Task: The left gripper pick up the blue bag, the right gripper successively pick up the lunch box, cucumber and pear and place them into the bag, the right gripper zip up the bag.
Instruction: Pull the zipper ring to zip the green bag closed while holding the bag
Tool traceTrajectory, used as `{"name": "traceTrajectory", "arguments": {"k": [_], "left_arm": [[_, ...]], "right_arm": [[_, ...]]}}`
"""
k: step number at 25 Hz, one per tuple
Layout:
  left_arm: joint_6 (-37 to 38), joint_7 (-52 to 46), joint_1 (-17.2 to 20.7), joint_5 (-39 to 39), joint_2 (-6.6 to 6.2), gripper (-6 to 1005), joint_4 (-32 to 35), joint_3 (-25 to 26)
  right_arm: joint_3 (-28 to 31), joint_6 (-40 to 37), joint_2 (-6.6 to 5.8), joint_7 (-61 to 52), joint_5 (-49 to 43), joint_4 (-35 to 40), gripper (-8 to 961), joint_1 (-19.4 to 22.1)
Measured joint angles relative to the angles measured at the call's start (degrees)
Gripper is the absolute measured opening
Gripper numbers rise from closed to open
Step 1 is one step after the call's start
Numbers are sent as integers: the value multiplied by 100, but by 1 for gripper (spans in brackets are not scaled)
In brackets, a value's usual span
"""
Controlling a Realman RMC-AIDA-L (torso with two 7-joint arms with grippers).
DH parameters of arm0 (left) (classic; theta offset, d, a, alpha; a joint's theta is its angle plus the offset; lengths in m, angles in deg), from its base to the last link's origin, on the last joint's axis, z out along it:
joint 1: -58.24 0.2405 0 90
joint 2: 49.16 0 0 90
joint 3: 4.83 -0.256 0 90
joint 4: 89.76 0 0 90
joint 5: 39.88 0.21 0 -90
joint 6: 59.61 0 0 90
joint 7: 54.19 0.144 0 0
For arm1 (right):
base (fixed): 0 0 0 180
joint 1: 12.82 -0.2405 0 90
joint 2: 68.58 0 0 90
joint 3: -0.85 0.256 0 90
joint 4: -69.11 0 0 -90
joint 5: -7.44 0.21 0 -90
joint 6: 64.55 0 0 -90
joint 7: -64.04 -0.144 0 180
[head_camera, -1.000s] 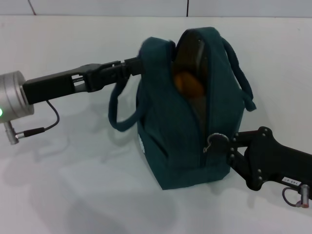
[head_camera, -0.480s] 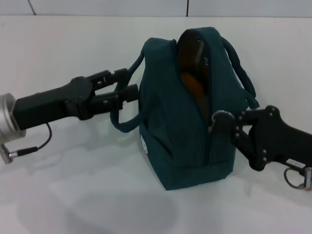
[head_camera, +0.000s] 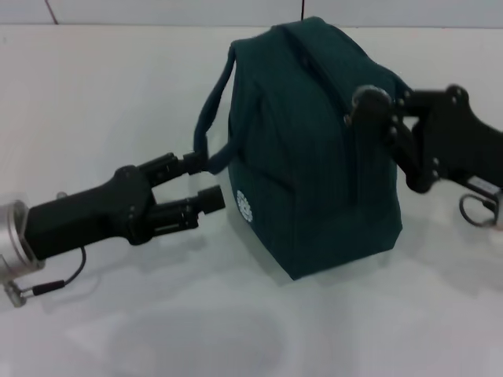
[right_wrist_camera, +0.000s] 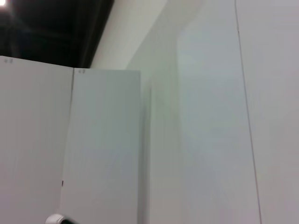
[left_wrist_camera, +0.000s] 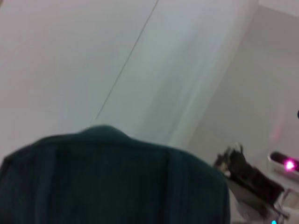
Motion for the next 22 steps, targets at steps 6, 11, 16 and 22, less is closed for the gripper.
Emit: {"name": "traceTrajectory", "arguments": {"k": [6, 11, 16, 22], "left_arm": [[-58, 311, -6, 84, 12, 875, -339, -1], [-377, 484, -63, 54, 27, 875, -576, 13], [-680, 674, -181, -164, 42, 874, -818, 55], [-673, 728, -306, -353, 43, 874, -919, 38]], "right_arm": [[-66, 179, 43, -32, -52, -90, 34, -448], [-187, 363, 56, -18, -65, -158, 35, -615], [-251, 532, 64, 2, -67, -158, 37, -781], [-253, 582, 71, 13, -67, -127, 40, -857]]}}
